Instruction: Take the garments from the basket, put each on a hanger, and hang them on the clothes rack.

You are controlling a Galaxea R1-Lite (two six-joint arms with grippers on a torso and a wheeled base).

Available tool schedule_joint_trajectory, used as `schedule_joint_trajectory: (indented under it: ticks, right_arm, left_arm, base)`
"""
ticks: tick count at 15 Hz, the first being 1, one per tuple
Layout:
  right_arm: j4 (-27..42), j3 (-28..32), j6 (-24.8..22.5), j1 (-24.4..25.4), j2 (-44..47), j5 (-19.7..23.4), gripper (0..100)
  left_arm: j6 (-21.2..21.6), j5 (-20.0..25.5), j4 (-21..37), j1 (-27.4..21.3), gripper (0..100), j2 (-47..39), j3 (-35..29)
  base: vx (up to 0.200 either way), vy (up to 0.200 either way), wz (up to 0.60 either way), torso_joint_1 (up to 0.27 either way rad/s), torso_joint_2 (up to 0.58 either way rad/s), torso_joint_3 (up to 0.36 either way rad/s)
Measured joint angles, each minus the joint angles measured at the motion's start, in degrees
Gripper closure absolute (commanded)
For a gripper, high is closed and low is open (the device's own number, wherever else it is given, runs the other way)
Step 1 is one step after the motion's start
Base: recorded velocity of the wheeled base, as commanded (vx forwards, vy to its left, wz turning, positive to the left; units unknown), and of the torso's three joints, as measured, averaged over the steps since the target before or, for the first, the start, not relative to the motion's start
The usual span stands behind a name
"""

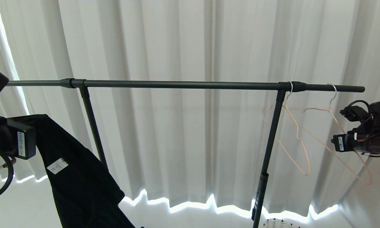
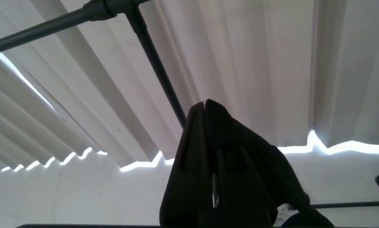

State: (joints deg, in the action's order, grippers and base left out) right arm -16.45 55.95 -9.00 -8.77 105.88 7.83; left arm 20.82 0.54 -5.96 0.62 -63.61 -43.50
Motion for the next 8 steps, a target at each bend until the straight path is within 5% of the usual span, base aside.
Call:
schedule_joint_trajectory:
  ticks: [8]
  right_arm:
    - [0.11, -1.39, 0.18, 0.0, -6.1, -0.06, 100]
  left_arm:
    - [-0.35, -0.02, 0.02, -0.05, 100, 0.33, 0.0]
  base:
    - [0.0, 0.0, 0.0, 0.0, 0.0, 0.0]
